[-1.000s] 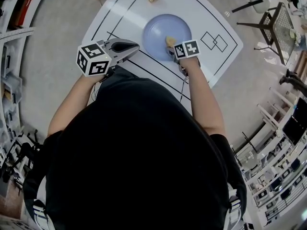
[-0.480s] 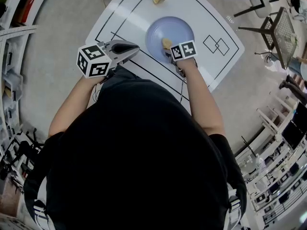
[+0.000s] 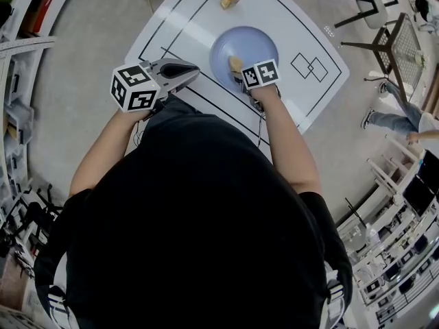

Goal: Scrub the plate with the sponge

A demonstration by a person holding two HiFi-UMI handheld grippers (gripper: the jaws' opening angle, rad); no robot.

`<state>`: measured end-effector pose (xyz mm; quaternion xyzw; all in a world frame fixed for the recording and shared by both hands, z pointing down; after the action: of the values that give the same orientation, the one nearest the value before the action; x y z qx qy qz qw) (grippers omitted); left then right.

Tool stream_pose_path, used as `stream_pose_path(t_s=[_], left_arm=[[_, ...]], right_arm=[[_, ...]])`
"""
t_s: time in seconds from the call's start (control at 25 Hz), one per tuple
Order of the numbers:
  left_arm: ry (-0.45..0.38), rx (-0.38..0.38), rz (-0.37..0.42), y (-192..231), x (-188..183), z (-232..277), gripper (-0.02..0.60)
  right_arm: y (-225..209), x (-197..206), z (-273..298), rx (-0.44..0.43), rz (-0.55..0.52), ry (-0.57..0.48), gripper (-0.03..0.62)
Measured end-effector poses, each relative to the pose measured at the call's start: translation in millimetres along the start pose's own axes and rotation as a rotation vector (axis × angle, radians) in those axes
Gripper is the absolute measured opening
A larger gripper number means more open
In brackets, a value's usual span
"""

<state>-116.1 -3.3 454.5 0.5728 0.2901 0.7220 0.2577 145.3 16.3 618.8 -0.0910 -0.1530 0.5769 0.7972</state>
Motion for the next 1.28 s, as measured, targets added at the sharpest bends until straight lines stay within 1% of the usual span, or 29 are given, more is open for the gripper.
stream_pose_path(t_s=[0.28,0.48,0.8,1.16,1.28], left_arm=[[0.005,0.002,0.023,-5.1,-5.8,2.4,0.009],[0.012,0.01,0.039,-12.9,-8.2,6.7,0.009],[0.038,0.021,0.078,-23.0,-16.7,14.7,0.009],[0.07,0.014,0.144,-41.5,-28.1,23.3,0.009],[0.088,0.012,0.158,-47.3,-29.9,24.8,0.009]], right_arm=[[2.1,1.2,-10.8,0.001,-0.015,-0.028,0.043],[-0.2,7.3,-27.7,0.015,-0.018,-0.071,0.041],[-1.8,9.1,-69.5,0.046,-0.018,-0.192,0.04],[-3.8,24.9,-119.2,0.085,-0.012,-0.33,0.04],[-2.7,31.2,-135.5,0.086,0.001,-0.375,0.04]])
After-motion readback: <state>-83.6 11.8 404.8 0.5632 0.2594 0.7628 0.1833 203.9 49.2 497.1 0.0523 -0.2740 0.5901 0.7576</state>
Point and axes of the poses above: the fingertips, and each gripper's own axes: z forward along the fingers, y to its left, x out of its underside, the point moved 10 cm from there along -z, backward along the fingers, and after that the axes turned 14 degrees about x, right-handed, at the moved point
